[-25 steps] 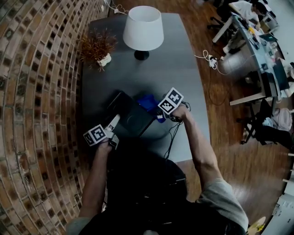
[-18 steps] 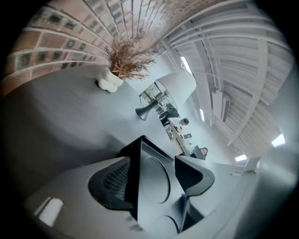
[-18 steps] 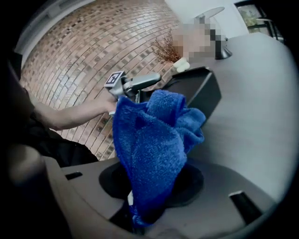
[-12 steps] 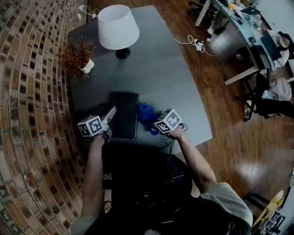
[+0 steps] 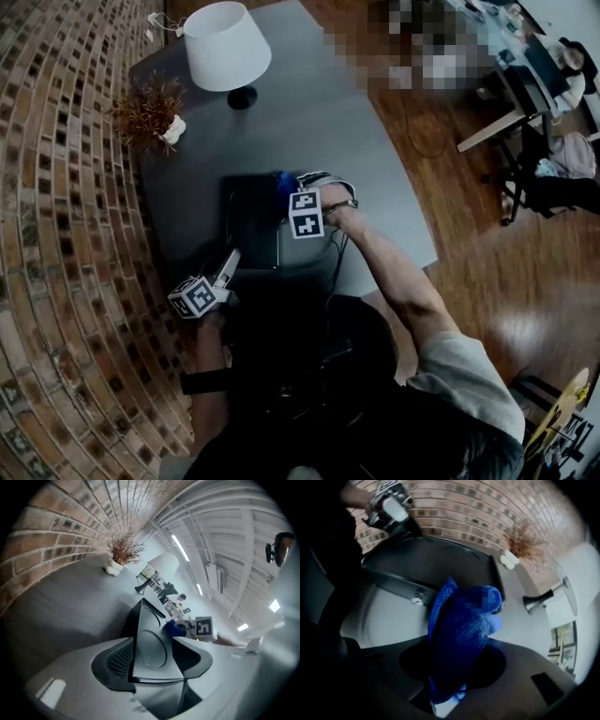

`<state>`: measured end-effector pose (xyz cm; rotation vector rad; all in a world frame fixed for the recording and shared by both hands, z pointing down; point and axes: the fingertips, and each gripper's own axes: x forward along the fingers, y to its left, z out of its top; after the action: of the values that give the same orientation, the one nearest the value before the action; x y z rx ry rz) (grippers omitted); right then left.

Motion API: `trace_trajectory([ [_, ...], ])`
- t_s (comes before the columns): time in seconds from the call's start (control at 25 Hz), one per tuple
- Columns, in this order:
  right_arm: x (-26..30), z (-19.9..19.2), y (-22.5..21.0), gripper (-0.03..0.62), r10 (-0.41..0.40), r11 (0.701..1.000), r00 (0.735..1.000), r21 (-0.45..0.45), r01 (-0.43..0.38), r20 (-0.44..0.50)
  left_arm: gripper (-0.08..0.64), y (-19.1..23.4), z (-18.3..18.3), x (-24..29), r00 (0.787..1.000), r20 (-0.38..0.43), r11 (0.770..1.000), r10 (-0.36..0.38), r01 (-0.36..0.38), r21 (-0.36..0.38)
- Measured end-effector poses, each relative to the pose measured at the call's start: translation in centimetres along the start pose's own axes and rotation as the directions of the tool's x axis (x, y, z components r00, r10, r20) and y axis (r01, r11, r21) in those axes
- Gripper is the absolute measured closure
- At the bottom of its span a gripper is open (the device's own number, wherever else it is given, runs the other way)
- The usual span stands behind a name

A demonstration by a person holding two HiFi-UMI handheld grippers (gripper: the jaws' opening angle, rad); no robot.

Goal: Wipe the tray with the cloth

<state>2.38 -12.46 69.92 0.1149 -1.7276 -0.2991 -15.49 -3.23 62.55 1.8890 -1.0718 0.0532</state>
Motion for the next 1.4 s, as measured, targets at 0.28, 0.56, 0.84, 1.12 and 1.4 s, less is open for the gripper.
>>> trace_trajectory([
  [0.28,-4.8,2.0,9.9,0.443,0.102,0.994,0.992,-0.038,-0.099,0.072,0.316,-0.8,-0.7,-0.1,1.0,-0.021,1.0,0.004,-0.004,0.016],
  [0.56,-3.7,4.5,15.9,0.443,0.23,0.97,0.962,0.042,-0.238,0.144,0.316,-1.4,-1.9,0.0,1.0,-0.012,1.0,0.016,-0.016,0.003],
  [0.84,-3.7,-1.1,9.5,0.443,0.192,0.873,0.935,0.384,-0.301,0.298,0.316,-1.6,-1.7,0.0,1.0,-0.011,1.0,0.015,-0.015,0.002],
  [1.12,1.2,-1.2,-4.5,0.443,-0.026,0.938,0.988,0.345,-0.03,0.155,0.316,-1.3,-2.1,0.0,1.0,0.007,1.0,0.02,-0.019,-0.021],
  [1.4,-0.4,0.4,5.4,0.443,0.185,0.981,0.964,0.018,-0.192,0.192,0.316,-1.4,-1.6,0.2,1.0,0.022,1.0,0.023,-0.022,-0.013],
])
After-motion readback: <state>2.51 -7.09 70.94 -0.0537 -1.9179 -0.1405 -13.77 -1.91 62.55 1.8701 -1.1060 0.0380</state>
